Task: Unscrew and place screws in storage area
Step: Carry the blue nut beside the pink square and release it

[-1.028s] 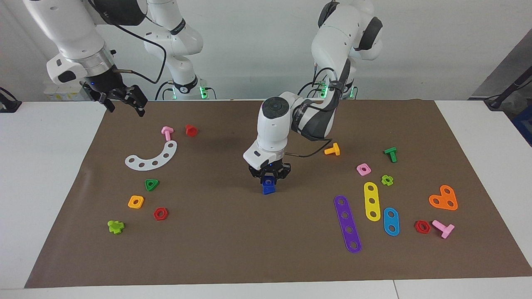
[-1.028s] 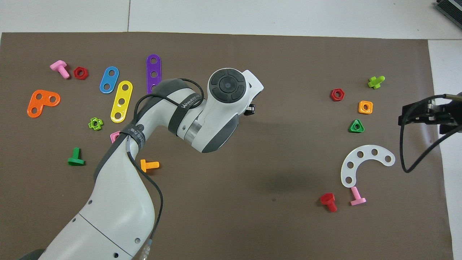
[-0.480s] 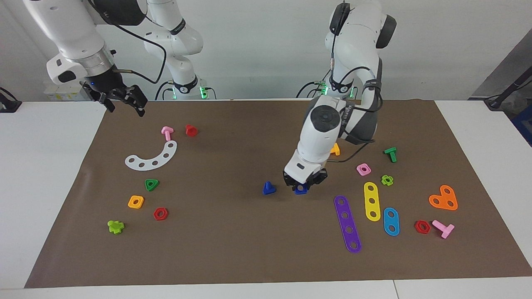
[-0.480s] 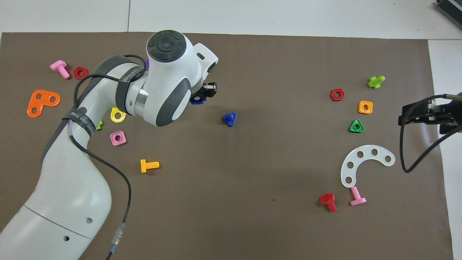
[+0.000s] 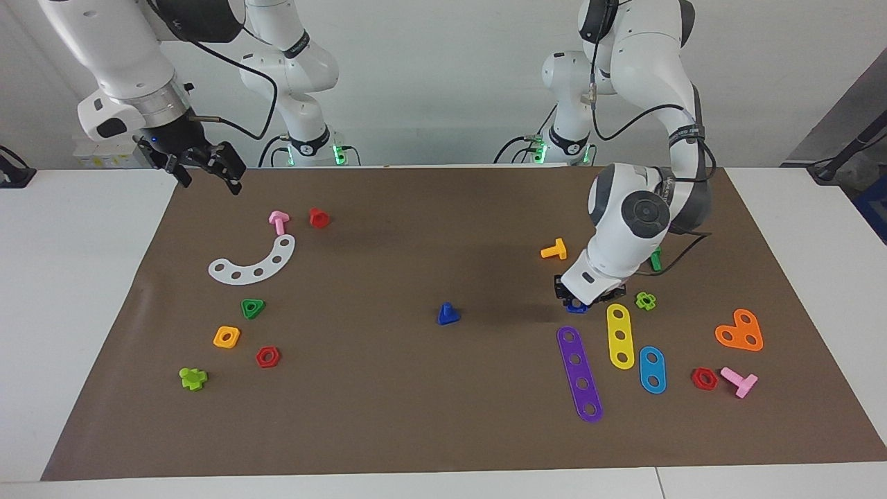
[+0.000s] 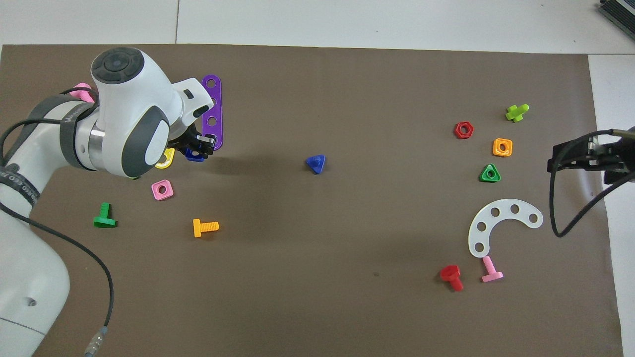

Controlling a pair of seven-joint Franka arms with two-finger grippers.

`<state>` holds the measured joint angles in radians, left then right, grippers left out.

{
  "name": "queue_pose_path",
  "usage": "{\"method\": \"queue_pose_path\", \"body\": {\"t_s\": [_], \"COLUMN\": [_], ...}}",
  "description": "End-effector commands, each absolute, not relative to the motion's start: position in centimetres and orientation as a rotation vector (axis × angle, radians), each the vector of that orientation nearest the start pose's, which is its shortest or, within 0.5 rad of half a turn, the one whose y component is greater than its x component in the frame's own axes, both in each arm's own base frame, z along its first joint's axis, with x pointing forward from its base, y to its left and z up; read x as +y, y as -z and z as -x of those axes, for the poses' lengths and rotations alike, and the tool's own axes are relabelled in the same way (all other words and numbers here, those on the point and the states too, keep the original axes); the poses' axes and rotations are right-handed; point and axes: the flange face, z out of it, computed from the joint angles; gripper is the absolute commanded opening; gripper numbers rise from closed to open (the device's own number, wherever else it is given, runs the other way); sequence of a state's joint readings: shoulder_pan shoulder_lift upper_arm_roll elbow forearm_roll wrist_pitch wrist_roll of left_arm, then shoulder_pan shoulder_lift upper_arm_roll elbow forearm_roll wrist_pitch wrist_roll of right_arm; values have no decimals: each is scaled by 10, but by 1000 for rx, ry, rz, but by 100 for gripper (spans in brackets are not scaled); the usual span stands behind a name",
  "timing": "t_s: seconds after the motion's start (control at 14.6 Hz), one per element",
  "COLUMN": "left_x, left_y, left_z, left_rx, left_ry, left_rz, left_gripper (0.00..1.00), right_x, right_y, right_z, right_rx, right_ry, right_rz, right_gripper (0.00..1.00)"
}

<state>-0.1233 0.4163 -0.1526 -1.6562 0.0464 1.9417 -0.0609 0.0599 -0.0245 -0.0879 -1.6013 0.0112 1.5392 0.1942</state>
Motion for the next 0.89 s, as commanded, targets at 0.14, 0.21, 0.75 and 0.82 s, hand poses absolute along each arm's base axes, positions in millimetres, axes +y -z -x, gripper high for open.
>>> {"method": "queue_pose_path", "body": {"t_s": [0.14,0.21,0.75,0.82], "left_x": [-152,-150,-152,-152], "left_y": [-331,-324,-339,-345], "left_z": [-590,-585,-593,-595], "left_rx": [379,375,360,357], "left_ry": [-124,-101,5,14], "left_rz": [3131,3135,3147,3147], "left_gripper": [38,38,100,100], "right_x": [-16,-16,-16,-16], "right_y": [-621,-621,-621,-621], "right_z": [-535,-535,-535,-535], "right_rx": [308,308,308,308], "right_ry": [-60,-60,-60,-60], "right_rz": [3110,3110,3110,3110], "right_gripper": [100,100,100,100]}}
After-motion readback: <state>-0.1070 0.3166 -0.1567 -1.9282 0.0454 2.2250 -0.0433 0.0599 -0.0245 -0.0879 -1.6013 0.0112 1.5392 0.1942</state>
